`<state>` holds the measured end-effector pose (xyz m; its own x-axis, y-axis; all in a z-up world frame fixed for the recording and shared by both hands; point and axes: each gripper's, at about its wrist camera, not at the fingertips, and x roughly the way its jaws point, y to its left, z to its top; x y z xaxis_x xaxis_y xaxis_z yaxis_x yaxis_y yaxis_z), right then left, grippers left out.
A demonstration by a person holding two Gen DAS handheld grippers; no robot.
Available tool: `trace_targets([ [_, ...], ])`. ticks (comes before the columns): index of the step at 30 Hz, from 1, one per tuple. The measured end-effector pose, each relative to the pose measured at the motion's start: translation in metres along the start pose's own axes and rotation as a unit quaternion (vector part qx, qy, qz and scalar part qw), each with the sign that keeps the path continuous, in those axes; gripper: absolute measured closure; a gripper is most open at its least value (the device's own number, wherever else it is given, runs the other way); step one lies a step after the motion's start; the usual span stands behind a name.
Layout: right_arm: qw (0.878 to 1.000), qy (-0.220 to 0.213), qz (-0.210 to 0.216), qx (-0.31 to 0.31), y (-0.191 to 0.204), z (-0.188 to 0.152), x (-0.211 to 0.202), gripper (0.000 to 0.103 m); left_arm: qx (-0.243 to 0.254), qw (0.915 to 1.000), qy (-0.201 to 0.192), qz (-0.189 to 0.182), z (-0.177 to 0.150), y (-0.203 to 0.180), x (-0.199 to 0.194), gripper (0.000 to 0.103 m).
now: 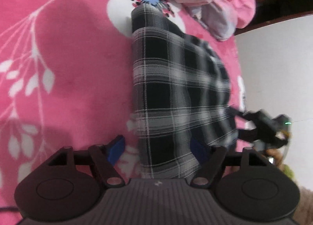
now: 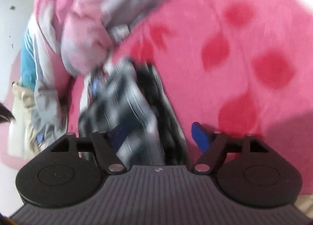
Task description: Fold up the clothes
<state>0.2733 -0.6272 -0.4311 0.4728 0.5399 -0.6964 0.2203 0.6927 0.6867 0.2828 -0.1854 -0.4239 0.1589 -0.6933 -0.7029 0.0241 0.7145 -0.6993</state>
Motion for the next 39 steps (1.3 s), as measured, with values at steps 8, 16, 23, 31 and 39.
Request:
trace_targets([
  [8, 0.996, 0.069, 0.048, -0.005, 0.001, -0.024, 0.018, 0.047, 0.025, 0.9964, 0.048, -0.066, -0.004, 0.004, 0.024, 0.061],
  [16, 0.997, 0.039, 0.053, 0.039, 0.016, -0.039, 0.014, 0.072, 0.022, 0.993, 0.059, -0.1, 0.003, 0.011, 0.007, 0.089],
  [23, 0.992, 0.03, 0.07, 0.105, 0.056, -0.124, 0.011, 0.073, 0.048, 0.9902, 0.097, -0.089, 0.014, 0.04, -0.061, 0.09],
  [31, 0.989, -0.006, -0.022, 0.149, 0.091, -0.205, 0.025, 0.059, 0.116, 0.9814, 0.151, 0.025, 0.008, 0.081, -0.104, 0.078],
  [39, 0.974, -0.125, -0.189, -0.022, 0.177, -0.191, -0.026, 0.061, 0.218, 0.9729, 0.073, 0.026, 0.001, 0.039, -0.114, 0.07],
])
